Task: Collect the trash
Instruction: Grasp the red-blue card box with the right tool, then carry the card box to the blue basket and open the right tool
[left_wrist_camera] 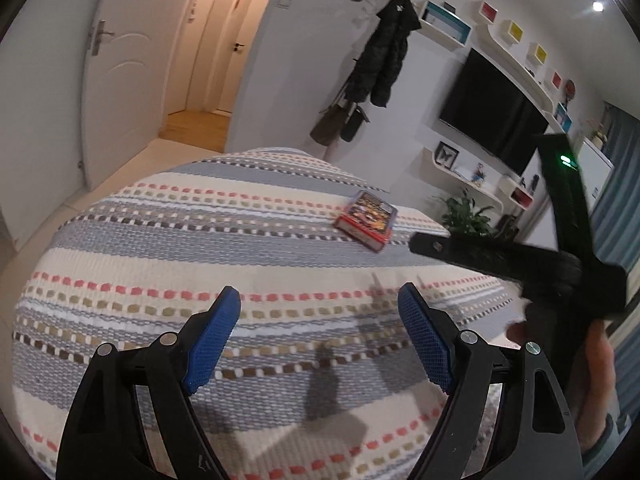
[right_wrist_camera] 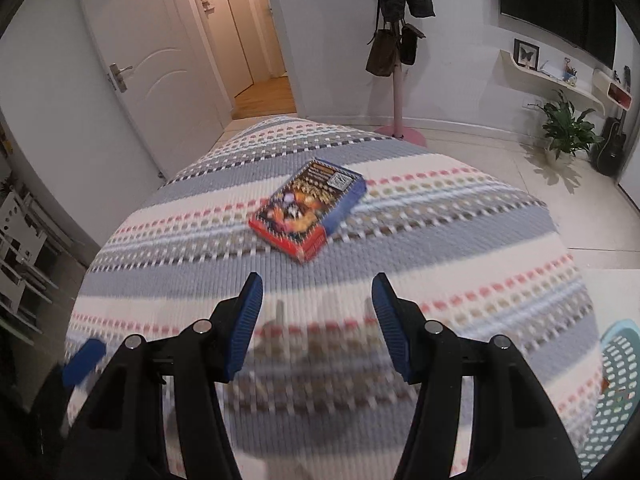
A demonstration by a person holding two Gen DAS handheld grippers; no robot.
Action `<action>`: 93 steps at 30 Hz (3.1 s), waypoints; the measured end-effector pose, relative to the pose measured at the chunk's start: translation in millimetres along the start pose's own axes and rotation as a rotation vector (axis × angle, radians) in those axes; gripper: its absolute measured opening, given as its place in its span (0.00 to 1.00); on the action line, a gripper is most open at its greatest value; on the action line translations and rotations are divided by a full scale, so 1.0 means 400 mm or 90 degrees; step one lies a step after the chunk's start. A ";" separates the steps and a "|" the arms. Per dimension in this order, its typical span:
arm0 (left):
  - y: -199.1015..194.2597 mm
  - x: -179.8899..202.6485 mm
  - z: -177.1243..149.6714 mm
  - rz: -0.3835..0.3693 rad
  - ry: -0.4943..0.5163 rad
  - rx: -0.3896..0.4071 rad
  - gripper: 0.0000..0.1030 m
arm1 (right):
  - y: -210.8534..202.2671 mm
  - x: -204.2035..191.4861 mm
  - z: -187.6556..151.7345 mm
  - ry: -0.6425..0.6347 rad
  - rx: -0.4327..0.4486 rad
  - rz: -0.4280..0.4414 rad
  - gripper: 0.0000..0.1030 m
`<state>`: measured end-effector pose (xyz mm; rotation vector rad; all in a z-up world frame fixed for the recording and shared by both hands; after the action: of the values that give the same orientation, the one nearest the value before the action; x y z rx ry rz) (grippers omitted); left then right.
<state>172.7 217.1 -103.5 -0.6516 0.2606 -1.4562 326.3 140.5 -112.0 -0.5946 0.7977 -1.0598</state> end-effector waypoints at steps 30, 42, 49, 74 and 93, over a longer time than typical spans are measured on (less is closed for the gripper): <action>0.002 -0.002 -0.004 0.003 -0.011 -0.006 0.77 | 0.229 -0.065 0.108 0.029 -0.013 -0.112 0.58; -0.012 0.015 -0.006 -0.006 -0.008 -0.005 0.77 | -0.054 0.062 0.057 0.034 0.070 -0.087 0.58; -0.057 0.112 0.015 -0.043 0.015 0.002 0.77 | -0.246 0.196 0.055 0.036 0.151 -0.105 0.58; -0.073 0.738 -0.005 -0.183 0.233 0.024 0.92 | -0.557 1.021 -0.227 0.276 0.169 -0.307 0.59; -0.015 0.857 -0.169 -0.160 0.331 -0.036 0.92 | -0.503 1.115 -0.440 0.391 0.094 -0.241 0.71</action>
<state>173.6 -131.7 -79.4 -0.3471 0.6428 -1.8552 196.4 -357.2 -188.0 -0.2923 1.1499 -1.6748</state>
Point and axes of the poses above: each gripper's, at about its wrist camera, not at the fingertips, and y roughly the way its jaws point, x to its right, z to its top, the point moved 9 cm from there along y, roughly the way its jaws point, and after that the axes turned 9 degrees about y, right-handed, at the moved point
